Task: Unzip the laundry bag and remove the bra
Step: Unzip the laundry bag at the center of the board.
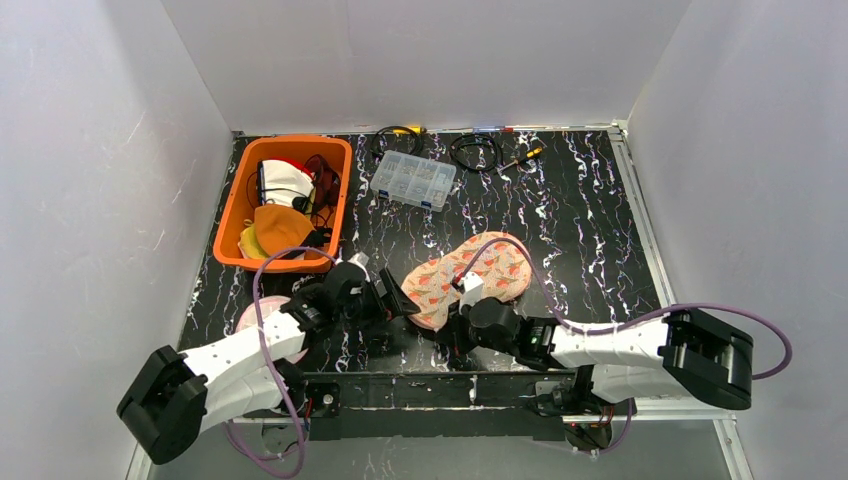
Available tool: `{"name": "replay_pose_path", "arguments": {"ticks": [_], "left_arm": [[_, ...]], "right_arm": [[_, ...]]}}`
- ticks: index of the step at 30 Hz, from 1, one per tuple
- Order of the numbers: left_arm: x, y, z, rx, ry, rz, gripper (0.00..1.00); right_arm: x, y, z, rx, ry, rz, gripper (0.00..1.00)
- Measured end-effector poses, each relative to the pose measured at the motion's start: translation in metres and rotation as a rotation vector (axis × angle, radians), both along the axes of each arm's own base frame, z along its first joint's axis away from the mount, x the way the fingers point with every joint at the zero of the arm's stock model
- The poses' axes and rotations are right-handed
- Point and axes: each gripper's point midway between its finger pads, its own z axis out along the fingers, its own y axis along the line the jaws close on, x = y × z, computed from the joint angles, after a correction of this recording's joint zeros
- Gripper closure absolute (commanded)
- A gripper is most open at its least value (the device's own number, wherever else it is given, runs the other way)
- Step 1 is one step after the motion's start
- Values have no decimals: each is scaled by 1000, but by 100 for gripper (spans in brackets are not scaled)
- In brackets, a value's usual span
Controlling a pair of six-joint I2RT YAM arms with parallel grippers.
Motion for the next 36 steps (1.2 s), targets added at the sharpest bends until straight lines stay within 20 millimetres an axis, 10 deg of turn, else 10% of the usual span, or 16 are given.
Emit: {"name": "replay_pose_path", "arguments": {"ticks": [15, 36], "left_arm": [[-2, -12, -22, 23, 82, 120, 34], [11, -3, -22, 16, 54, 247, 100]], "right_arm": [[-2, 28, 11, 80, 17, 48, 99], [-4, 28, 13, 83, 19, 47, 99]]}}
